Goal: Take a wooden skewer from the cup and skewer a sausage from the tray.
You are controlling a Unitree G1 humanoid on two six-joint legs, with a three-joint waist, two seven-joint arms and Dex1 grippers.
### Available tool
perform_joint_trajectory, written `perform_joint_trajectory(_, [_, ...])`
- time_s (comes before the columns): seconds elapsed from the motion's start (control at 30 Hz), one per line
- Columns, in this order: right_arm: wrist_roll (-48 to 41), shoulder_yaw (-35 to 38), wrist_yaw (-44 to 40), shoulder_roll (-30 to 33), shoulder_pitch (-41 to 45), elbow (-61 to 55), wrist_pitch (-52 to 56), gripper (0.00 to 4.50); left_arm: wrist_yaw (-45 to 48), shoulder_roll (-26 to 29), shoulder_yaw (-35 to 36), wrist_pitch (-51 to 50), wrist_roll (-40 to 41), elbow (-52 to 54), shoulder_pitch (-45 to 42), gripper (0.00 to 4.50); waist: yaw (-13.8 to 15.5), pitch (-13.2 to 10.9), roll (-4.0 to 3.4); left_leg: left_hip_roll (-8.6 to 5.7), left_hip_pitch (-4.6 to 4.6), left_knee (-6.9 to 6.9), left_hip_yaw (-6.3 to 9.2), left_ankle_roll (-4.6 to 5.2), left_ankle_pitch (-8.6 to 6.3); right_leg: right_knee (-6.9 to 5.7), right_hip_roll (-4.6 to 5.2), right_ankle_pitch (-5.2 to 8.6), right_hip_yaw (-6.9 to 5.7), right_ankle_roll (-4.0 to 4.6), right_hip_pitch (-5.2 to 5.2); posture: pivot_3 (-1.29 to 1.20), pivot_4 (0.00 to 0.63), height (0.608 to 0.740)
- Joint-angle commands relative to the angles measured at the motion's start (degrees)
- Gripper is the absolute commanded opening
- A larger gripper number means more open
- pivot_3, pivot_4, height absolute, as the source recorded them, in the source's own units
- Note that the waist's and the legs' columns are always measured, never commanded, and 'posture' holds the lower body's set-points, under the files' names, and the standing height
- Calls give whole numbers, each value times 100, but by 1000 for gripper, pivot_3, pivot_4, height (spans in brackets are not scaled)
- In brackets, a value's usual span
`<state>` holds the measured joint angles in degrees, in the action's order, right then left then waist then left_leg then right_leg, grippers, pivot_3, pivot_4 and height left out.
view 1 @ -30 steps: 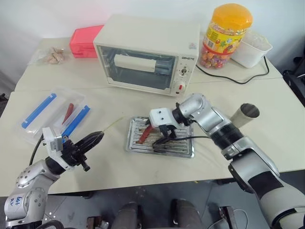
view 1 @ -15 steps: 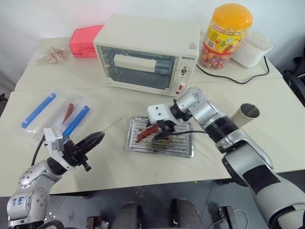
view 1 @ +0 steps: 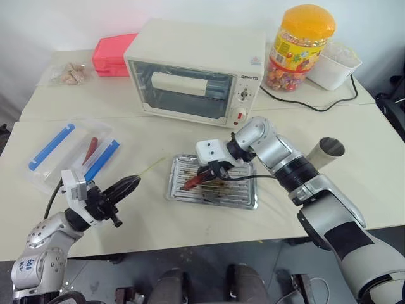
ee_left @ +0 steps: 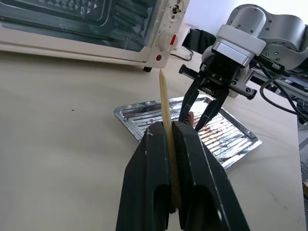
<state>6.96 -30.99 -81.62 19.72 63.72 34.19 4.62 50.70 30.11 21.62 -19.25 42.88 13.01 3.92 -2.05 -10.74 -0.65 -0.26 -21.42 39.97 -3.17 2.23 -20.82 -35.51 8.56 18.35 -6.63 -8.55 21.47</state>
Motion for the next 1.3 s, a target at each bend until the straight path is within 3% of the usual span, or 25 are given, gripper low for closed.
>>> perform_joint_trajectory(0.03, [42, 148, 103, 27, -11, -116, -258, 1098, 63, 26, 23, 99, 9, 79, -21, 0, 0, 0, 0, 0, 0, 0, 0, 0, 0, 0, 0, 0, 0, 0, 0, 0, 150, 740])
perform_joint_trajectory(0.27, [66, 139, 74, 16, -96, -83, -220, 1098, 83, 20, -2, 112, -18, 46, -59, 0, 3, 0, 0, 0, 0, 0, 1, 0, 0, 0, 0, 0, 0, 0, 0, 0, 150, 740])
perform_joint_trajectory(0.4, [-22, 173, -97, 86, -185, -278, -128, 274, 109, 21, -34, 109, -35, 43, -83, 0, 3, 0, 0, 0, 0, 0, 0, 0, 0, 0, 0, 0, 0, 0, 0, 0, 150, 740])
perform_joint_trajectory(0.57, [-120, 349, -146, 236, -242, -580, -5, 274, 169, 34, -82, 101, -62, 28, -138, 0, 14, 0, 0, 0, 0, 0, 1, 0, 0, 0, 0, 0, 0, 0, 0, 0, 150, 740])
perform_joint_trajectory(0.77, [-710, 920, -622, 1364, -898, -2369, 869, 274, 773, 296, -617, 161, -336, -8, -355, 0, 66, -1, 0, -8, -13, 6, 21, 0, 0, 3, 2, 0, -2, 0, -3, 0, 150, 740])
perform_joint_trajectory(1.03, [-1072, 1821, -365, 3059, -2285, -4145, 1899, 274, 1385, 240, -1780, 183, -777, -224, -997, 0, 75, -3, 0, -3, -13, 1, -14, 1, 0, 36, 1, 0, -6, 0, -5, 0, 150, 740])
perform_joint_trajectory(1.3, [-1496, 2072, 28, 3430, -2792, -5221, 2949, 274, 1559, 134, -2201, -106, -718, -433, -1382, 0, 65, -4, 1, 9, -8, 2, -53, 1, 1, 52, 1, 0, -6, 1, -2, 0, 150, 740])
